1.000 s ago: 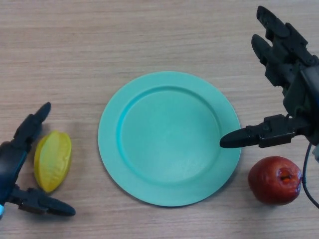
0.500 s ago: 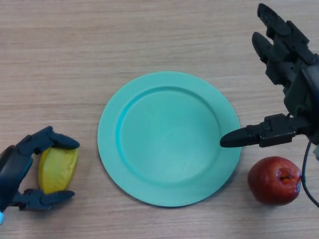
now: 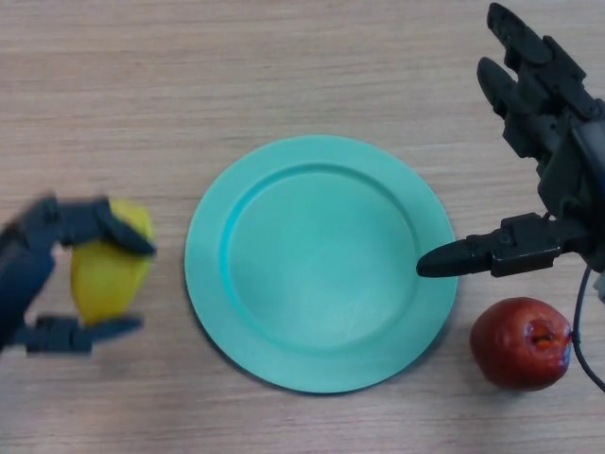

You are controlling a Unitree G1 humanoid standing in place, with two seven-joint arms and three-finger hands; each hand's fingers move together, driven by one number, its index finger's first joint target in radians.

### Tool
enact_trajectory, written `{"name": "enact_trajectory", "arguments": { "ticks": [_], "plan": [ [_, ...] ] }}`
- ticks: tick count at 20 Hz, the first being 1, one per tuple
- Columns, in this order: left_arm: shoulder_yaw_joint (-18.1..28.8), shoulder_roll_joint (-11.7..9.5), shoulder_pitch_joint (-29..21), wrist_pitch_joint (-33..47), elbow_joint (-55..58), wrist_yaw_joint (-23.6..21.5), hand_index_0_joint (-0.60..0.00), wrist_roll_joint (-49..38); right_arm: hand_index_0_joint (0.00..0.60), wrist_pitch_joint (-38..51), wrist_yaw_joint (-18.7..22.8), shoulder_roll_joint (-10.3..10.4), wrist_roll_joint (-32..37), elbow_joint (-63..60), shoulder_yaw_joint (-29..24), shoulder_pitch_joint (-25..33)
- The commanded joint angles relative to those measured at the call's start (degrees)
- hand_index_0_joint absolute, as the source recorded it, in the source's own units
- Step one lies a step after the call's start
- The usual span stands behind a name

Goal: Pick up the yellow starfruit and place it on the plate

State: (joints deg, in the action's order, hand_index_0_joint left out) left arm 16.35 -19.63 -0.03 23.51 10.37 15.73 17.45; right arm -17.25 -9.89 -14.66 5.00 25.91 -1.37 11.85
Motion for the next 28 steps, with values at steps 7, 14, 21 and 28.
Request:
{"name": "enact_trajectory", "arguments": {
  "ticks": [7, 14, 21, 28],
  "plan": [
    [-13.57, 3.12, -5.4, 7.28, 0.66, -6.52, -0.6, 5.81, 0.0, 9.1, 1.63, -1.34, 1.04, 3.15, -3.06, 3.76],
    [-19.23, 7.26, -10.09, -4.12, -5.57, -6.03, -0.6, -1.44, 0.0, 10.21, 1.21, -1.48, -0.31, 3.21, -3.04, 3.81],
    [-20.63, 8.15, -12.81, -6.65, -8.89, -8.9, -0.05, 3.26, 0.0, 9.91, 1.52, -1.43, 0.59, 4.96, -3.35, 2.96],
    [-20.68, 8.42, -11.56, -8.7, -4.91, -8.98, 0.0, 3.63, 0.0, 7.2, 1.11, -2.56, 0.72, 8.01, -4.74, 2.65]
  ]
}}
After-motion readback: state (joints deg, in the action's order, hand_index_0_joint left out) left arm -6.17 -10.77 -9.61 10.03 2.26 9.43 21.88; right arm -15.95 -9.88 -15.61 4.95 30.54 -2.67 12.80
